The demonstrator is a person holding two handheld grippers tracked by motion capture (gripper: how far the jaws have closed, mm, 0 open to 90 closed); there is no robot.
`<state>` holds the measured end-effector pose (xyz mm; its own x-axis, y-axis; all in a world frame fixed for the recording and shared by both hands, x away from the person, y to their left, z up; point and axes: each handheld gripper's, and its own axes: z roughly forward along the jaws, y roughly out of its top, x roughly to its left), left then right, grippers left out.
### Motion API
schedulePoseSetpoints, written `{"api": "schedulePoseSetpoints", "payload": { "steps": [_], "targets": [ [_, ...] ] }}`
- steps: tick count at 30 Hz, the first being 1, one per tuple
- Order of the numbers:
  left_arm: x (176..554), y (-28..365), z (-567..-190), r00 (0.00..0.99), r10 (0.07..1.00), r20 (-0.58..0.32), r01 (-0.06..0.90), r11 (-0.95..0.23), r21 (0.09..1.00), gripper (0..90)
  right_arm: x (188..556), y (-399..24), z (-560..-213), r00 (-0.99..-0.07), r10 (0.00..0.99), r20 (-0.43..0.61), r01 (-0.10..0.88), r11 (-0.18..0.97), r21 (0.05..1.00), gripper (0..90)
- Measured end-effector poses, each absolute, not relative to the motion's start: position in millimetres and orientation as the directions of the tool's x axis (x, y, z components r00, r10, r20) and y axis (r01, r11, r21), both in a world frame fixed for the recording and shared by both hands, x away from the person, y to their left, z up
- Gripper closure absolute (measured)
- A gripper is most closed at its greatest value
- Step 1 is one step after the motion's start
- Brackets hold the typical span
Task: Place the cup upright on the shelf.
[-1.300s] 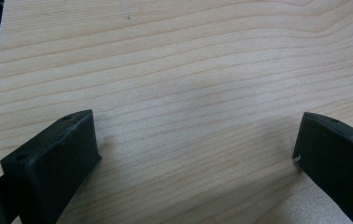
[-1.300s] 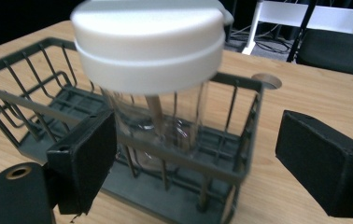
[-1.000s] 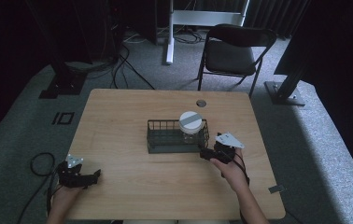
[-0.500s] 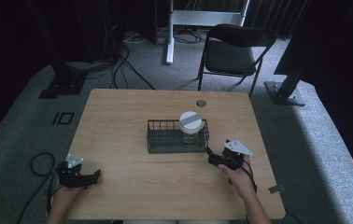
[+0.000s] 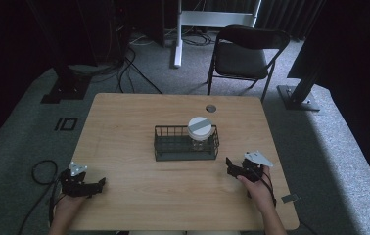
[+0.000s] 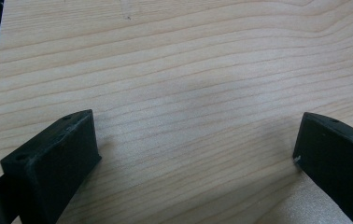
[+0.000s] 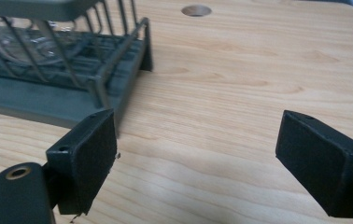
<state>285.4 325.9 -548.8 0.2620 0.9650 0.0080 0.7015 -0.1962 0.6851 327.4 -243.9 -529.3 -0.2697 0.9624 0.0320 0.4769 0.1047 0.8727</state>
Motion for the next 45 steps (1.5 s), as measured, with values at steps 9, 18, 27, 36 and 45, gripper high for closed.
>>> {"api": "schedulePoseSetpoints", "payload": {
  "steps": [9, 18, 27, 36, 45],
  "targets": [
    [285, 326, -549, 0.262, 0.965, 0.008, 0.702, -0.196, 0.685, 0.1, 326, -256, -537, -0.238, 0.971, 0.025, 0.512, 0.103, 0.853, 12.0],
    [285, 326, -549, 0.263, 0.965, 0.009, 0.702, -0.198, 0.684, 0.1, 325, -270, -539, -0.188, 0.981, 0.036, 0.555, 0.076, 0.829, 11.9],
    [285, 326, -549, 0.263, 0.965, 0.009, 0.702, -0.198, 0.684, 0.1, 323, -284, -542, -0.158, 0.986, 0.048, 0.591, 0.055, 0.805, 11.9],
    [285, 326, -549, 0.263, 0.965, 0.009, 0.702, -0.198, 0.684, 0.1, 322, -293, -549, -0.149, 0.988, 0.033, 0.633, 0.069, 0.771, 11.9],
    [285, 326, -549, 0.263, 0.965, 0.009, 0.702, -0.198, 0.684, 0.1, 323, -296, -551, -0.134, 0.99, 0.035, 0.672, 0.065, 0.737, 11.9]
  ]
}}
